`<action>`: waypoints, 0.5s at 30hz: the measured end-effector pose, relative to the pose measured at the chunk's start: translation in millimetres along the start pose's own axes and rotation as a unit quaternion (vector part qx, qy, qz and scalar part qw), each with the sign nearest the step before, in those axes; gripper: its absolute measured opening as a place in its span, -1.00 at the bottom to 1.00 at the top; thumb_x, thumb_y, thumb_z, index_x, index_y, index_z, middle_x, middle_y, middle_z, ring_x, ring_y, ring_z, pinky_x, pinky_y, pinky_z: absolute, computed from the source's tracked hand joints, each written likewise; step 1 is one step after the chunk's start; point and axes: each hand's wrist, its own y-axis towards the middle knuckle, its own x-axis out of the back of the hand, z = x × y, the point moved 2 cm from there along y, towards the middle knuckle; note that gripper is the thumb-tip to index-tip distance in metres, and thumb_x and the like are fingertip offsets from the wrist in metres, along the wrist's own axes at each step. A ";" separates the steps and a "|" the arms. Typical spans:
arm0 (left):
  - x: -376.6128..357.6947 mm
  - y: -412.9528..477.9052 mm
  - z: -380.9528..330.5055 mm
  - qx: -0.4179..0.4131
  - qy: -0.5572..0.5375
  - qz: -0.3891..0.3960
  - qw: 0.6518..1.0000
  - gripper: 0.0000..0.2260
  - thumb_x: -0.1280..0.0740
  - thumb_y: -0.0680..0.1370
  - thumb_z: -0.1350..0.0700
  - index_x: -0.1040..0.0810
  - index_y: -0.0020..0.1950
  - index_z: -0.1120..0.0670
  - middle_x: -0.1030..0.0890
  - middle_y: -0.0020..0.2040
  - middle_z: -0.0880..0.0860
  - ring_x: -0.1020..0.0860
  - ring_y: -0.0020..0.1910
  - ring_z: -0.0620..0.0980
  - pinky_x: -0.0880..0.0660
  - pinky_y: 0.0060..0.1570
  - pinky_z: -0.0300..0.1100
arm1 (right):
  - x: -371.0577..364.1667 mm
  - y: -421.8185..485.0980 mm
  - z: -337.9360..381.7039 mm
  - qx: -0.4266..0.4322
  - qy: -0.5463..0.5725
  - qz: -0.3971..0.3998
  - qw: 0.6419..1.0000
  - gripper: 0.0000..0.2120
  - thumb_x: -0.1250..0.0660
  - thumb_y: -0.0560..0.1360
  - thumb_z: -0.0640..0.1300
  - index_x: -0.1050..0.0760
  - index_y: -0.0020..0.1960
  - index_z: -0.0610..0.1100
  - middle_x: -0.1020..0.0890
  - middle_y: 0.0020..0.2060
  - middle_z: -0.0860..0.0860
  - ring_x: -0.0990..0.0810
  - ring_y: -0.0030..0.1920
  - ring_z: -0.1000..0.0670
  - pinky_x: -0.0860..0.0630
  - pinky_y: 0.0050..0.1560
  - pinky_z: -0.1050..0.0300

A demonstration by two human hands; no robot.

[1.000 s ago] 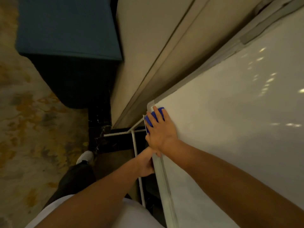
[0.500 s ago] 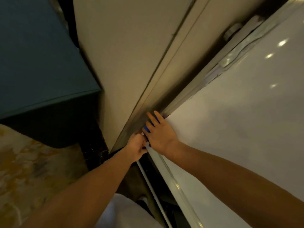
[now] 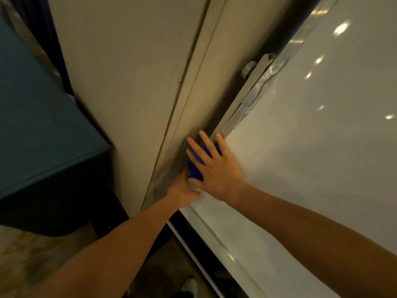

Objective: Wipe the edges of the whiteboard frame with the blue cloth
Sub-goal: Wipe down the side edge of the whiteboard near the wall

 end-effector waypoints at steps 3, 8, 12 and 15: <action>4.9 3.5 -6.4 0.057 0.129 -0.018 0.990 -0.24 -0.49 0.37 0.04 -0.23 0.49 0.04 -0.39 0.43 0.10 -0.40 0.38 0.13 -0.43 0.24 -0.05 | 20.3 3.1 -33.4 -0.073 -0.011 -0.076 0.994 -0.32 0.12 0.58 0.30 0.00 0.60 -0.03 0.10 0.60 -0.07 0.25 0.56 -0.26 0.27 0.48 -0.34; 2.4 5.7 -26.8 0.009 0.002 -0.060 0.998 -0.49 -0.28 0.54 -0.08 -0.30 0.47 -0.06 -0.46 0.40 0.08 -0.47 0.30 0.12 -0.42 0.13 -0.08 | 17.2 -4.5 -24.5 -0.001 -0.051 -0.056 0.997 -0.36 0.03 0.63 0.20 0.05 0.60 -0.06 0.28 0.56 -0.08 0.35 0.54 -0.27 0.32 0.48 -0.33; 5.7 4.4 -29.6 0.020 -0.068 -0.028 0.997 -0.42 -0.09 0.56 -0.33 -0.28 0.50 -0.07 -0.38 0.48 0.07 -0.39 0.40 0.11 -0.31 0.20 -0.09 | 27.0 3.6 -46.2 -0.025 -0.079 -0.068 0.994 -0.37 -0.06 0.61 0.19 0.00 0.59 -0.03 0.18 0.59 -0.08 0.34 0.54 -0.27 0.30 0.48 -0.35; 8.4 4.6 -29.8 0.078 -0.014 -0.038 0.996 -0.33 0.04 0.54 -0.40 -0.37 0.44 0.01 -0.41 0.45 0.13 -0.42 0.35 0.14 -0.29 0.12 -0.09 | 38.4 -5.8 -66.9 -0.062 -0.066 -0.119 0.989 -0.30 -0.17 0.54 0.13 -0.03 0.59 -0.07 0.12 0.60 -0.11 0.29 0.55 -0.27 0.30 0.49 -0.33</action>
